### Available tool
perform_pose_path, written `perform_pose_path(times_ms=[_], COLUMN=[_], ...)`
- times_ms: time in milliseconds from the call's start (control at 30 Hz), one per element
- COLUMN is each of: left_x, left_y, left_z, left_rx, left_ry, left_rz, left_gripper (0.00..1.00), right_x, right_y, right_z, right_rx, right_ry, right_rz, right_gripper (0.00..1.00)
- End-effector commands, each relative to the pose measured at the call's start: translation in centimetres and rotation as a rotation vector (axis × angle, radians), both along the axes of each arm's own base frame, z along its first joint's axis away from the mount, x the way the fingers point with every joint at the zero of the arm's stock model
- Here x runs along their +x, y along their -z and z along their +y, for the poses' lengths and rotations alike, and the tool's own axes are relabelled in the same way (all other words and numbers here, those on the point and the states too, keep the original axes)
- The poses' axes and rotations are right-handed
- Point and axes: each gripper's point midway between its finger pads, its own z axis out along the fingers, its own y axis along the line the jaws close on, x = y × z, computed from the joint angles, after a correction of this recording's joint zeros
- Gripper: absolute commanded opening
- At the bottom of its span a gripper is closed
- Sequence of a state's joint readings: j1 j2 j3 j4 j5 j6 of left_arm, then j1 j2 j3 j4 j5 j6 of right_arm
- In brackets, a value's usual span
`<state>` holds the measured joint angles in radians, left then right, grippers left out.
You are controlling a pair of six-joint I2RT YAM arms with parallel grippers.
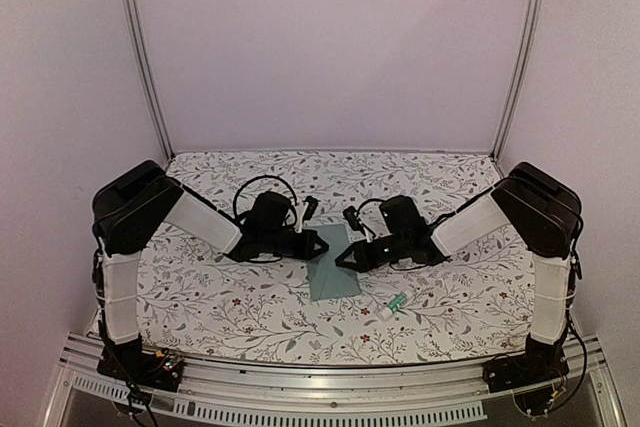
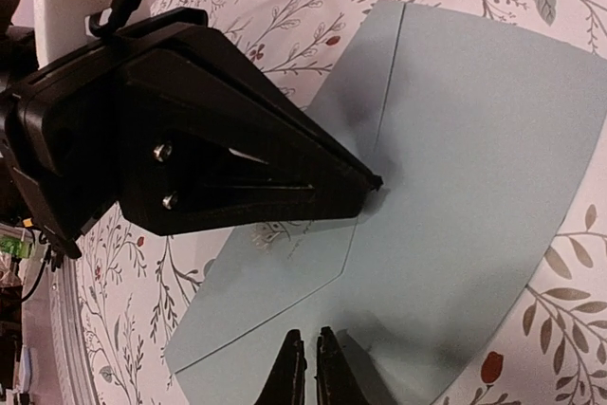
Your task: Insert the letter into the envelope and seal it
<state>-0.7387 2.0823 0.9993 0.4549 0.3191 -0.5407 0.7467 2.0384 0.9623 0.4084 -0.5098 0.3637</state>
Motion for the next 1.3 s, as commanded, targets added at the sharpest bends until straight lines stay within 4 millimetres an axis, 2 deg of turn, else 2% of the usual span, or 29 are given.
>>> perform_pose_path(times_ms=[0,400,633,867,1033,1267], left_x=[-0.6,-0.9,-0.8,-0.7,-0.9,-1.0], left_y=[1.6,2.0,2.5,2.6,1.4,-2.3], left_z=[0.0,0.0,0.2,0.3,0.3,0.6], left_rx=[0.019,0.007,-0.001,-0.04,-0.074,-0.123], left_ry=[0.001,0.006,-0.006,-0.013,-0.008,0.002], left_rz=[0.018,0.03,0.054,0.076,0.062,-0.004], left_gripper=[0.0,0.0,0.0,0.0,0.0,0.0], right_x=[-0.7,0.1,0.4,-0.2,1.3,1.1], right_y=[-2.0,-1.3,1.0,3.2,5.4,6.9], right_z=[1.1,2.6,2.7,2.7,1.0,0.7], right_rx=[0.046,0.068,0.049,-0.003,-0.135,-0.172], right_ry=[-0.042,-0.037,-0.025,-0.007,0.111,0.128], right_rz=[0.013,0.034,0.065,0.08,0.073,0.11], right_gripper=[0.06,0.05,0.05,0.05,0.05,0.04])
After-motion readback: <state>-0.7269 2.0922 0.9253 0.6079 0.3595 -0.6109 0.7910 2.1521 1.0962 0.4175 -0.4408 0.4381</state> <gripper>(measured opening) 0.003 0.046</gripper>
